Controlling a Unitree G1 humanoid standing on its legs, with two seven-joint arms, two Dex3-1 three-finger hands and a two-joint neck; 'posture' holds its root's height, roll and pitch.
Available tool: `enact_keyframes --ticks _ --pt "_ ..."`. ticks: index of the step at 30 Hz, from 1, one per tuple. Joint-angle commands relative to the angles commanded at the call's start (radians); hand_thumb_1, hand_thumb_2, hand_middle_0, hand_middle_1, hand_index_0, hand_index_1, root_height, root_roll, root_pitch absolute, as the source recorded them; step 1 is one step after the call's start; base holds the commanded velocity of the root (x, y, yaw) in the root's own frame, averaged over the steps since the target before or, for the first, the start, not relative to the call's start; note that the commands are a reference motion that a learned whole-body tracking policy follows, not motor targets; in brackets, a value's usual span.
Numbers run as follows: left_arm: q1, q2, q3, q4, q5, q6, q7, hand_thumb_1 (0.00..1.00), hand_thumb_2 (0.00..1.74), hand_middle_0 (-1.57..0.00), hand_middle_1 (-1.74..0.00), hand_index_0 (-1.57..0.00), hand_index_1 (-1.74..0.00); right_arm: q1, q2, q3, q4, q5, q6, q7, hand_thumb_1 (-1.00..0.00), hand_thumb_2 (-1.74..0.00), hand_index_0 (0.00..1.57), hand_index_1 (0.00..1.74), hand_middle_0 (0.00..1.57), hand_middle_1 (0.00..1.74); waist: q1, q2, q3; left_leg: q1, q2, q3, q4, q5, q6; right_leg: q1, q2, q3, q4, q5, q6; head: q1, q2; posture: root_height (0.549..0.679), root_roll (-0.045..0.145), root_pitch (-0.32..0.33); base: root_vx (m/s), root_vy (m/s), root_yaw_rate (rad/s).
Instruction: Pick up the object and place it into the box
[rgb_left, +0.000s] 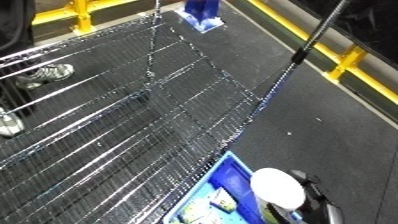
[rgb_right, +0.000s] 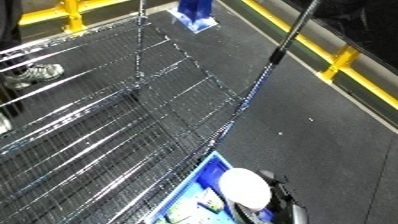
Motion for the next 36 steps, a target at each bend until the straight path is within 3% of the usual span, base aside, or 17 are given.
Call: enact_keyframes --ticks 6,12,23,36 --pt "-0.008 -0.002 -0.012 0.012 -0.012 -0.004 0.003 1.0 1.74 -1.57 -1.74 -1.57 -1.74 0.012 -0.008 -0.024 0.112 0.062 -0.027 -0.002 -0.85 -1.48 1.33 1.48 1.33 1.48 -0.015 0.024 0.0 0.003 -0.004 0.006 -0.003 0.001 -0.0027 -0.006 -0.0013 0.007 -0.008 0.005 -0.0004 0.033 -0.008 0.663 0.08 0.078 0.008 0.038 -0.099" --pt "-0.012 0.002 -0.023 0.02 -0.026 -0.003 -0.008 1.0 1.74 -1.57 -1.74 -1.57 -1.74 0.007 -0.025 -0.036 0.23 0.128 -0.056 0.033 -0.55 -0.96 0.86 0.96 0.86 0.96 -0.015 0.043 -0.002 0.003 -0.011 0.006 0.0 0.0 -0.0052 -0.009 -0.0059 0.01 -0.012 0.007 -0.0034 0.053 -0.027 0.664 0.086 0.08 0.005 0.007 -0.014" --pt "-0.007 -0.002 -0.027 0.021 -0.037 -0.002 -0.012 1.0 1.74 -1.57 -1.74 -1.57 -1.74 0.022 -0.029 -0.036 0.271 0.134 -0.085 0.079 0.0 0.0 0.0 0.0 0.0 0.0 -0.022 0.051 -0.004 0.001 -0.016 0.002 0.004 -0.002 -0.0035 -0.014 -0.0026 0.012 -0.009 0.004 -0.0081 0.038 -0.043 0.664 0.091 0.082 0.022 0.006 0.003" --pt "0.004 -0.001 -0.024 0.0 -0.047 0.009 0.003 1.0 1.74 -1.57 -1.74 -1.57 -1.74 0.038 -0.008 -0.016 0.174 0.064 -0.073 0.076 0.0 0.0 0.0 0.0 0.0 0.0 0.001 0.032 -0.002 -0.008 -0.016 -0.019 0.01 0.007 -0.0002 -0.015 0.0072 0.006 0.025 -0.009 -0.0166 -0.046 -0.066 0.662 0.086 0.077 0.012 -0.012 0.078"
